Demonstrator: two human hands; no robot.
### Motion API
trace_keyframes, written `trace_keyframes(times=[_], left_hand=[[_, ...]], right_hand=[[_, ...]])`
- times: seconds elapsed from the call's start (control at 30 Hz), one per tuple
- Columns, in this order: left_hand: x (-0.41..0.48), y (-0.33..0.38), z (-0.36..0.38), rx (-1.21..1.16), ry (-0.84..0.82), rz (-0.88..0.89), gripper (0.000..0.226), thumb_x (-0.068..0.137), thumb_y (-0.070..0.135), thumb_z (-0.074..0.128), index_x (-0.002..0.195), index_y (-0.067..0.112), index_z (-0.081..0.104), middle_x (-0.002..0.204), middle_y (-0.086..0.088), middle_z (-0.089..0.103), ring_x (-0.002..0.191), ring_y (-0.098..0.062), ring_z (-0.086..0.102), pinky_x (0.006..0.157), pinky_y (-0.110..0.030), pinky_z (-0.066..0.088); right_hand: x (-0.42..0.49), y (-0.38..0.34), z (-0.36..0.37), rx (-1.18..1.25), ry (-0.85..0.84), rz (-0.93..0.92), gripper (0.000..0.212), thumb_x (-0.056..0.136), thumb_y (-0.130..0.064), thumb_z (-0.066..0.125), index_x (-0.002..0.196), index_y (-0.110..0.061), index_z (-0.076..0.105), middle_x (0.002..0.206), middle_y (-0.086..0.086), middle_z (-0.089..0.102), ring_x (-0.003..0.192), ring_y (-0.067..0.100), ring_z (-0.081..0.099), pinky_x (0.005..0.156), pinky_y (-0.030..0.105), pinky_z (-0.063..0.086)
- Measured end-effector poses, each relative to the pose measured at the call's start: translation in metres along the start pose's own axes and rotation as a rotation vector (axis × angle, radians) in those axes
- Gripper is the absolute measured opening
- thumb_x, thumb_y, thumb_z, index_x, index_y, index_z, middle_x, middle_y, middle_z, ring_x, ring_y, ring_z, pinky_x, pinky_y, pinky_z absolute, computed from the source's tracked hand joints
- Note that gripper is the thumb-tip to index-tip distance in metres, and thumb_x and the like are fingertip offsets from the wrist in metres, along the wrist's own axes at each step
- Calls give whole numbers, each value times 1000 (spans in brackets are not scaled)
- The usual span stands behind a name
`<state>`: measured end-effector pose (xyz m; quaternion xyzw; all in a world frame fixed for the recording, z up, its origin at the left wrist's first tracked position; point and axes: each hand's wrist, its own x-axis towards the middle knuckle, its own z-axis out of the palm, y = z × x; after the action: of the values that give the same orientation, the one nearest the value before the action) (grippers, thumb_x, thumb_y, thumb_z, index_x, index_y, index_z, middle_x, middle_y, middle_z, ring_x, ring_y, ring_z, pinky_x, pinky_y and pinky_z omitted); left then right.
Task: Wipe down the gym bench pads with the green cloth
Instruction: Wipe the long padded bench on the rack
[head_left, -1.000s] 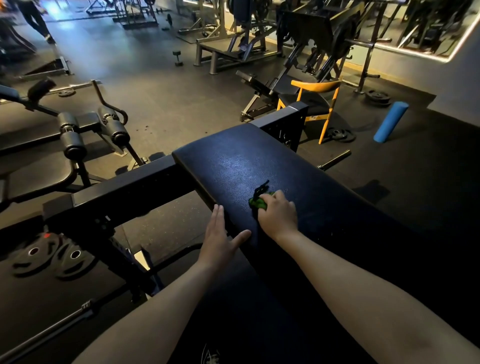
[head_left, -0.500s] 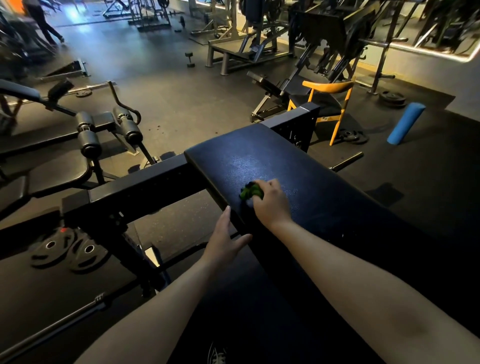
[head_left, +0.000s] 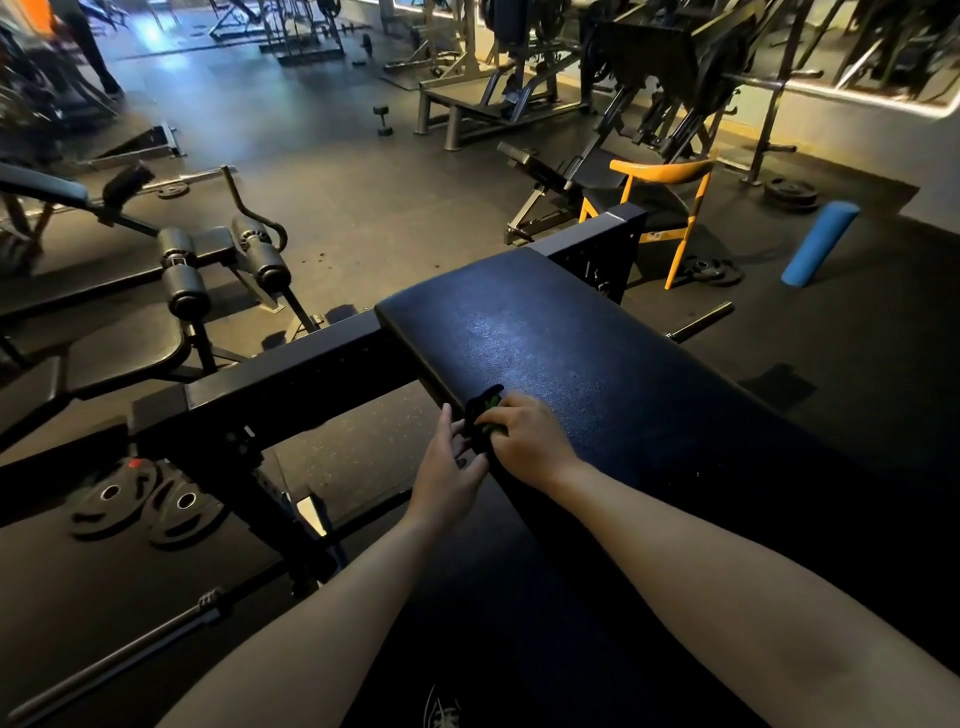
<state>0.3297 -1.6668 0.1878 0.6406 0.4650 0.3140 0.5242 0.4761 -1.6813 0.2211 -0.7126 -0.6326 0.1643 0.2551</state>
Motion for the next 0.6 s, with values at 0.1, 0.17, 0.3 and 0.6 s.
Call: trace_keyframes(times=[0.1, 0.17, 0.3, 0.6], left_hand=[[-2, -8, 3, 31, 8, 67, 94, 81, 26, 73, 157, 30, 17, 150, -4, 46, 129, -16, 56, 106, -47, 49], [-5, -11, 7, 127, 28, 149, 87, 78, 32, 71, 153, 29, 28, 152, -4, 41, 137, -17, 47, 112, -46, 43], [-13, -5, 15, 351, 77, 365, 86, 77, 36, 76, 151, 15, 38, 152, -8, 40, 141, -16, 34, 119, -31, 27], [3, 1, 8, 100, 256, 174, 57, 86, 8, 68, 134, 35, 51, 126, 1, 62, 113, -17, 60, 95, -32, 48]], right_hand=[[-14, 0, -7, 2, -28, 7, 34, 81, -26, 50, 100, -29, 77, 105, -2, 64, 100, 22, 59, 87, 33, 48], [-22, -2, -12, 28, -40, 30, 38, 78, -31, 46, 98, -29, 78, 101, -2, 64, 98, 22, 61, 83, 31, 47], [-28, -10, -16, 121, -49, 79, 32, 79, -28, 48, 102, -26, 71, 98, 2, 67, 95, 26, 62, 79, 33, 46], [-17, -11, -11, 224, 78, -21, 22, 87, -22, 60, 108, -18, 54, 106, 0, 51, 93, 13, 47, 83, 28, 38]])
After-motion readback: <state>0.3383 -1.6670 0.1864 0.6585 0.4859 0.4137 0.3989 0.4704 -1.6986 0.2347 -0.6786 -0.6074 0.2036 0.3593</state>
